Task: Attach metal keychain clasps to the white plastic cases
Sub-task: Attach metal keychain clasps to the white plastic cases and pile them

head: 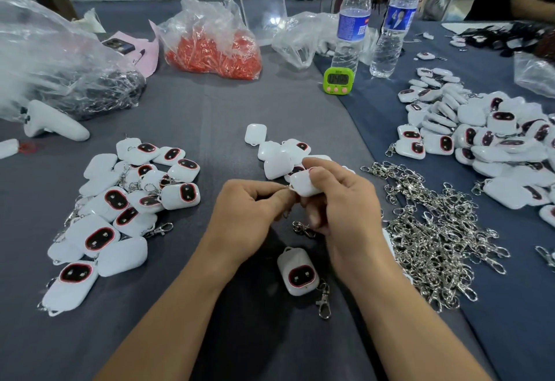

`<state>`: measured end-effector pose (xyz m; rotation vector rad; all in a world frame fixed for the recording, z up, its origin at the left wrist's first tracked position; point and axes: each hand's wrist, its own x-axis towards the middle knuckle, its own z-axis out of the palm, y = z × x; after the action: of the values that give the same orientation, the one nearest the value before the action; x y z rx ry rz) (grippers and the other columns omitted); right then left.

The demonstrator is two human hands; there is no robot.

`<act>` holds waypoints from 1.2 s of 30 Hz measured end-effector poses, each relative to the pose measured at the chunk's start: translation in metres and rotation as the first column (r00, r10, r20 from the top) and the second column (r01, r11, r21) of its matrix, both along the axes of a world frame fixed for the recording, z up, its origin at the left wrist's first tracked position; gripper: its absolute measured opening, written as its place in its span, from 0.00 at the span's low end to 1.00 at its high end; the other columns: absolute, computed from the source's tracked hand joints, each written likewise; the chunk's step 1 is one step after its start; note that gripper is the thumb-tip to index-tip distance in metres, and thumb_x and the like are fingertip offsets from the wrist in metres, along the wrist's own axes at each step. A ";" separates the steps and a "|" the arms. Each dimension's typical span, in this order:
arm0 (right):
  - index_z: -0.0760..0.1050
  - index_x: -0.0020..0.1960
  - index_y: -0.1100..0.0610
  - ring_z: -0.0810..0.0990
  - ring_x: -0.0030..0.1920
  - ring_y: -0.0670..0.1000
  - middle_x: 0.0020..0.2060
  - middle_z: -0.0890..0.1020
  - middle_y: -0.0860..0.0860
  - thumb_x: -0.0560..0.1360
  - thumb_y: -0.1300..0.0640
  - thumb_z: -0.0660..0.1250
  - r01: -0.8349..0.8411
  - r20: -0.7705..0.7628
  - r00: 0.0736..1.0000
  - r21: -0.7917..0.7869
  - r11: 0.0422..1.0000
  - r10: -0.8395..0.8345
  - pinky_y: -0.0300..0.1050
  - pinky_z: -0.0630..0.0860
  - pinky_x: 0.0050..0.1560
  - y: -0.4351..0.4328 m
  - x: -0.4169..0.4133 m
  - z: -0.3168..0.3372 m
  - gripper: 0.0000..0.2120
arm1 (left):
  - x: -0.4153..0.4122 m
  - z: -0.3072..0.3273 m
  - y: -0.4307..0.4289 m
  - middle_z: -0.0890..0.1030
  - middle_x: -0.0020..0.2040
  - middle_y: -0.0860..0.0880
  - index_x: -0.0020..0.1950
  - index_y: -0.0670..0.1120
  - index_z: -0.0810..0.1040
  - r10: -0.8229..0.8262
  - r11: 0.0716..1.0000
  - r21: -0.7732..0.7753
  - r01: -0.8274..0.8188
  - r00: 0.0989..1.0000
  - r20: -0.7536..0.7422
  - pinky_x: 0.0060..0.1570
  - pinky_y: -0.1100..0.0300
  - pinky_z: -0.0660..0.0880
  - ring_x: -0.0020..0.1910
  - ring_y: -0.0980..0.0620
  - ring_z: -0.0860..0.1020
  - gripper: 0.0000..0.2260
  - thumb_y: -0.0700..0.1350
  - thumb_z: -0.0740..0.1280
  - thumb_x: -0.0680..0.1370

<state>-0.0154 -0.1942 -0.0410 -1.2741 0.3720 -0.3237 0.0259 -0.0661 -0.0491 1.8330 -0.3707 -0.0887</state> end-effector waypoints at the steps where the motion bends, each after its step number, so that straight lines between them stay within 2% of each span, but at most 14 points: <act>1: 0.83 0.54 0.57 0.66 0.20 0.47 0.25 0.75 0.52 0.80 0.63 0.63 -0.015 -0.008 1.000 0.028 0.999 0.015 0.35 0.63 0.22 -0.002 0.000 0.000 0.10 | -0.001 0.000 0.000 0.75 0.26 0.56 0.37 0.53 0.87 -0.003 1.000 -0.014 0.003 1.000 0.019 0.31 0.67 0.66 0.27 0.59 0.69 0.08 0.48 0.73 0.76; 3: 0.84 0.54 0.57 0.67 0.21 0.44 0.25 0.76 0.49 0.80 0.64 0.65 -0.002 -0.010 1.000 -0.007 1.000 0.002 0.36 0.65 0.24 -0.005 0.000 0.001 0.09 | -0.004 -0.003 0.001 0.76 0.27 0.55 0.37 0.49 0.86 0.033 0.995 0.085 -0.044 0.991 0.132 0.30 0.61 0.68 0.27 0.56 0.70 0.10 0.52 0.70 0.74; 5: 0.84 0.52 0.53 0.69 0.24 0.44 0.25 0.75 0.44 0.78 0.61 0.68 0.060 0.010 0.998 -0.331 0.942 -0.061 0.38 0.69 0.30 0.000 -0.003 -0.003 0.07 | -0.007 -0.006 0.003 0.79 0.30 0.51 0.37 0.45 0.84 0.021 0.927 0.343 -0.151 0.934 0.356 0.34 0.54 0.69 0.31 0.50 0.75 0.12 0.52 0.67 0.73; 7: 0.82 0.51 0.47 0.74 0.27 0.43 0.26 0.77 0.40 0.75 0.56 0.70 0.111 0.079 0.994 -0.654 0.749 -0.078 0.32 0.69 0.33 0.012 -0.009 -0.010 0.07 | -0.008 -0.006 0.003 0.78 0.28 0.46 0.30 0.43 0.79 -0.095 0.796 0.537 -0.280 0.817 0.568 0.33 0.55 0.68 0.30 0.43 0.76 0.09 0.46 0.70 0.68; 10: 0.80 0.52 0.44 0.77 0.29 0.42 0.29 0.78 0.37 0.73 0.53 0.70 0.118 0.111 0.992 -0.721 0.683 -0.055 0.29 0.69 0.34 0.025 -0.014 -0.009 0.09 | -0.012 -0.005 0.002 0.75 0.25 0.46 0.27 0.45 0.73 -0.146 0.735 0.572 -0.365 0.738 0.659 0.34 0.57 0.65 0.25 0.43 0.72 0.08 0.39 0.70 0.64; 13: 0.82 0.50 0.46 0.76 0.28 0.46 0.28 0.80 0.46 0.73 0.54 0.69 0.130 0.086 0.991 -0.520 0.844 -0.100 0.45 0.75 0.35 0.012 -0.007 -0.004 0.07 | -0.011 -0.005 0.002 0.82 0.33 0.52 0.38 0.50 0.85 0.055 0.882 0.398 -0.252 0.894 0.444 0.37 0.56 0.71 0.34 0.49 0.77 0.06 0.47 0.70 0.74; 15: 0.83 0.50 0.46 0.74 0.28 0.52 0.26 0.76 0.51 0.72 0.51 0.69 0.144 0.064 0.990 -0.516 0.845 -0.129 0.54 0.76 0.35 0.000 -0.004 0.000 0.08 | -0.008 0.001 0.003 0.84 0.35 0.60 0.43 0.62 0.86 0.153 0.978 0.113 -0.176 0.971 0.182 0.38 0.66 0.75 0.37 0.60 0.82 0.06 0.49 0.72 0.75; 17: 0.83 0.49 0.46 0.75 0.28 0.55 0.24 0.76 0.51 0.75 0.53 0.69 0.170 0.078 0.985 -0.544 0.822 -0.153 0.55 0.78 0.36 -0.009 -0.006 0.003 0.06 | 0.000 0.006 0.009 0.85 0.37 0.63 0.39 0.68 0.84 0.258 0.965 -0.058 -0.255 0.964 0.064 0.41 0.68 0.76 0.39 0.65 0.83 0.14 0.46 0.75 0.74; 21: 0.82 0.44 0.44 0.76 0.29 0.45 0.28 0.79 0.44 0.76 0.60 0.67 0.210 0.077 0.973 -0.688 0.694 -0.218 0.38 0.73 0.34 -0.018 -0.008 0.002 0.11 | 0.015 0.007 0.043 0.84 0.35 0.66 0.36 0.70 0.83 0.459 0.887 -0.003 -0.461 0.881 0.115 0.42 0.65 0.74 0.39 0.66 0.82 0.14 0.49 0.76 0.73; 24: 0.82 0.44 0.45 0.79 0.37 0.45 0.33 0.82 0.41 0.76 0.59 0.67 0.109 -0.035 0.973 -0.798 0.593 -0.227 0.42 0.75 0.44 -0.018 -0.007 0.001 0.10 | 0.020 0.006 0.062 0.82 0.31 0.63 0.40 0.59 0.86 0.534 0.797 0.137 -0.588 0.793 0.292 0.40 0.65 0.72 0.36 0.61 0.81 0.03 0.50 0.76 0.72; 27: 0.83 0.48 0.46 0.80 0.41 0.46 0.38 0.84 0.41 0.76 0.58 0.67 0.006 -0.116 0.972 -0.855 0.519 -0.202 0.37 0.71 0.45 -0.014 -0.008 -0.003 0.09 | 0.018 0.005 0.059 0.79 0.30 0.62 0.41 0.55 0.86 0.517 0.771 0.189 -0.608 0.771 0.372 0.38 0.67 0.69 0.36 0.62 0.79 0.03 0.47 0.78 0.71; 30: 0.84 0.52 0.45 0.76 0.39 0.40 0.40 0.83 0.38 0.73 0.58 0.71 0.003 -0.060 0.993 -0.843 0.537 -0.100 0.32 0.70 0.45 -0.005 -0.010 -0.002 0.11 | 0.014 0.006 0.049 0.81 0.32 0.61 0.38 0.59 0.84 0.437 0.855 0.147 -0.497 0.844 0.312 0.38 0.67 0.73 0.38 0.63 0.80 0.08 0.46 0.78 0.70; 33: 0.81 0.61 0.43 0.75 0.46 0.31 0.48 0.83 0.36 0.71 0.57 0.74 -0.031 -0.012 0.999 -0.817 0.576 0.037 0.21 0.67 0.49 0.007 -0.014 -0.003 0.19 | 0.012 0.006 0.039 0.85 0.37 0.60 0.39 0.57 0.86 0.279 0.960 -0.013 -0.281 0.949 0.146 0.41 0.71 0.76 0.40 0.62 0.83 0.10 0.41 0.78 0.71; 36: 0.77 0.65 0.39 0.76 0.51 0.34 0.51 0.82 0.34 0.72 0.53 0.74 -0.069 -0.024 0.996 -0.818 0.571 0.087 0.21 0.67 0.50 0.012 -0.015 -0.004 0.23 | 0.011 0.007 0.034 0.87 0.42 0.50 0.43 0.51 0.88 0.065 0.967 -0.242 -0.082 0.995 -0.079 0.45 0.66 0.78 0.44 0.56 0.85 0.07 0.39 0.78 0.70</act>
<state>-0.0304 -0.1822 -0.0450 -2.2147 0.1256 -0.4580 0.0364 -0.0324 -0.0418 1.5923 -0.2517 -0.0528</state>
